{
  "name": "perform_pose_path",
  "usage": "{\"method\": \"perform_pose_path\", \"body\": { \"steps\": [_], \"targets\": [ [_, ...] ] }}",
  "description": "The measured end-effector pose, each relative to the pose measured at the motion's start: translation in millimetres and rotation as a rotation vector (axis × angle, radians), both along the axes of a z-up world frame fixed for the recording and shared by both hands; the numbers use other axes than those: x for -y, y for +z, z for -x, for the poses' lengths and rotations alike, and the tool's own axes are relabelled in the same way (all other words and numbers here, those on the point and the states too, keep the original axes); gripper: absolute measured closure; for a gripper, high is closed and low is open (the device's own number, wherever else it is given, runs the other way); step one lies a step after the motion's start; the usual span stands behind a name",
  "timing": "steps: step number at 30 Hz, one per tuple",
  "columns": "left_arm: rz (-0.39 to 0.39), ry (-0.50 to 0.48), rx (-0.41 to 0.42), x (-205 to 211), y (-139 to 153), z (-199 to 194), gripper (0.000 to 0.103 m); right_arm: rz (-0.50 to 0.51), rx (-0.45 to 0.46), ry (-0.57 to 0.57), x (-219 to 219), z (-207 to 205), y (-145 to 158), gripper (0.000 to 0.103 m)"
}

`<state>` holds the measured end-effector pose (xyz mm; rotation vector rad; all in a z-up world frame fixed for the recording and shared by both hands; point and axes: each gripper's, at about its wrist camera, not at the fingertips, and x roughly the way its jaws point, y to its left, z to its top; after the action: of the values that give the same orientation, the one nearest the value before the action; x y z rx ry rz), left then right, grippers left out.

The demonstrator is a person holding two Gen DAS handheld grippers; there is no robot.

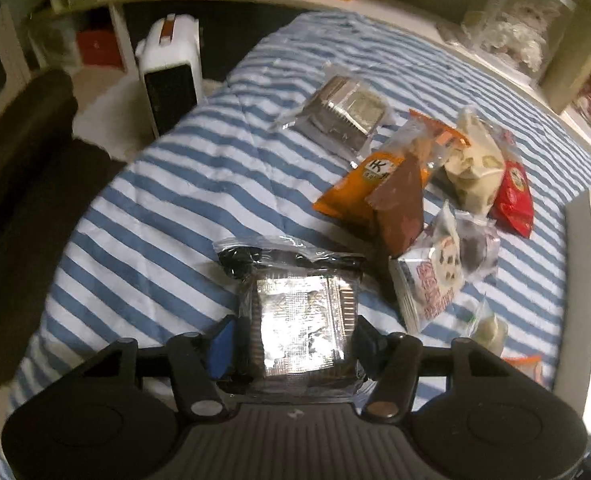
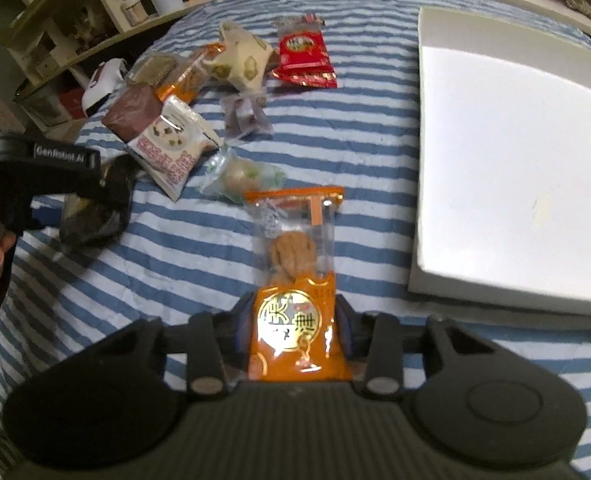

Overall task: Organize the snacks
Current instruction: 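Grasp the silver-wrapped cake with the left tool while the right tool grasps the orange cookie packet, then carry the silver cake and orange packet into the white tray and release both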

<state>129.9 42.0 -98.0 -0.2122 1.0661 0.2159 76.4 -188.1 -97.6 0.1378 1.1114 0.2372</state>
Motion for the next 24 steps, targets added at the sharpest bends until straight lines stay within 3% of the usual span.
{"method": "perform_pose_path", "body": {
  "steps": [5,15,24],
  "targets": [
    [-0.017,-0.017,0.078,2.4,23.7,16.7,0.041,-0.025,0.062,0.009,5.4,1.8,20.0,0.059],
    [-0.018,-0.076,0.233,15.8,67.9,38.7,0.041,-0.045,0.280,-0.010,26.4,9.9,77.2,0.060],
    [0.022,-0.151,0.272,49.3,91.4,40.8,0.041,-0.038,0.417,-0.051,60.6,12.5,115.0,0.060]
  ]
}}
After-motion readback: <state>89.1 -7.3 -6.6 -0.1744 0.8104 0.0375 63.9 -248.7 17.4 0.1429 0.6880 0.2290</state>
